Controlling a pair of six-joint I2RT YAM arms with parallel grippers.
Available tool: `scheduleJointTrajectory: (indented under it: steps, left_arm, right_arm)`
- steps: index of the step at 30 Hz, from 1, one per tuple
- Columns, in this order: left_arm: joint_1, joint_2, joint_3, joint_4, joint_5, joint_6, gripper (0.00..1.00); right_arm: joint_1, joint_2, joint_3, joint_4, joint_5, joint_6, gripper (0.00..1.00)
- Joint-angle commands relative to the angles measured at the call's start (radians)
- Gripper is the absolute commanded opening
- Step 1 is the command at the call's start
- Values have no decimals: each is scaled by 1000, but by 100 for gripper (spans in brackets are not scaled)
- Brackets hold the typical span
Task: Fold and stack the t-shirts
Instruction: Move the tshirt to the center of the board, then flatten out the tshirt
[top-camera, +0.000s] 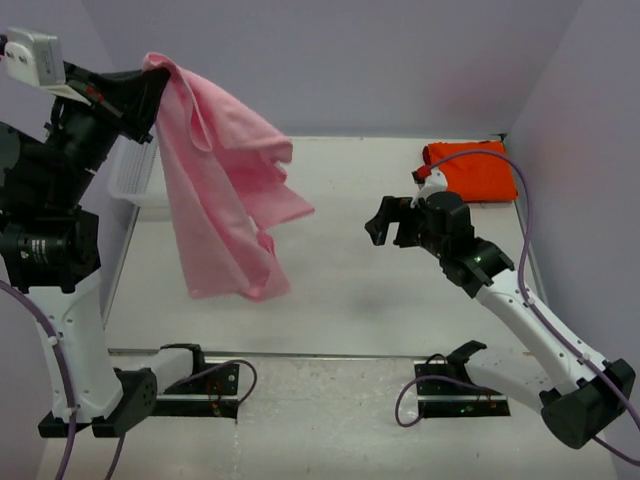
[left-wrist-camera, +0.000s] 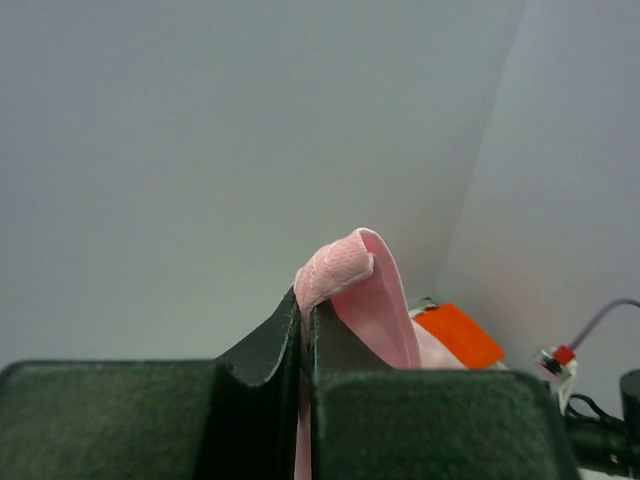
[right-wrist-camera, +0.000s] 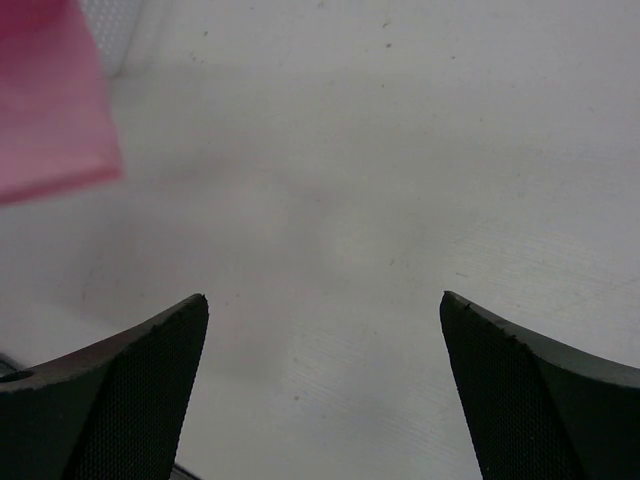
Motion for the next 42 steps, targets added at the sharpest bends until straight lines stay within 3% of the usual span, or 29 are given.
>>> scheduleJointTrajectory:
  steps: [1,5,11,14,19,24,31,38,40,42]
  left_arm:
    - [0,-55,-350,36,129,-103,0]
    - [-46,-150,-749,225,135,-162,0]
    - [-80,-126,-1056,260,-3,-117,0]
    - [-80,-91,-1098,241,-112,-64,0]
    - [-80,-87,-1066,213,-242,-39,0]
    - [-80,-83,-983,188,-195,-45,0]
    - [-80,-113,-999,187,-155,-51,0]
    - [-80,-121,-1035,193,-130,-48,0]
    - [-80,-121,-1040,196,-126,-47,0]
    - [-80,-126,-1040,198,-118,-45,0]
  right_arm:
    - [33,-45,14,-7,-27,16,97]
    - [99,-10,18,-30,-33,8,95]
    - [197,146,34,-13,-144,38,90]
    - [289,227,43,-14,-84,75,90]
    - [332,335,32,33,-141,91,89]
    - [339,447,66,45,-130,68,87]
    - [337,663,190,61,-136,25,76]
    - [329,800,305,38,-107,-9,74]
    - [326,838,336,38,-104,-14,70]
    - [311,867,357,38,-112,-18,54]
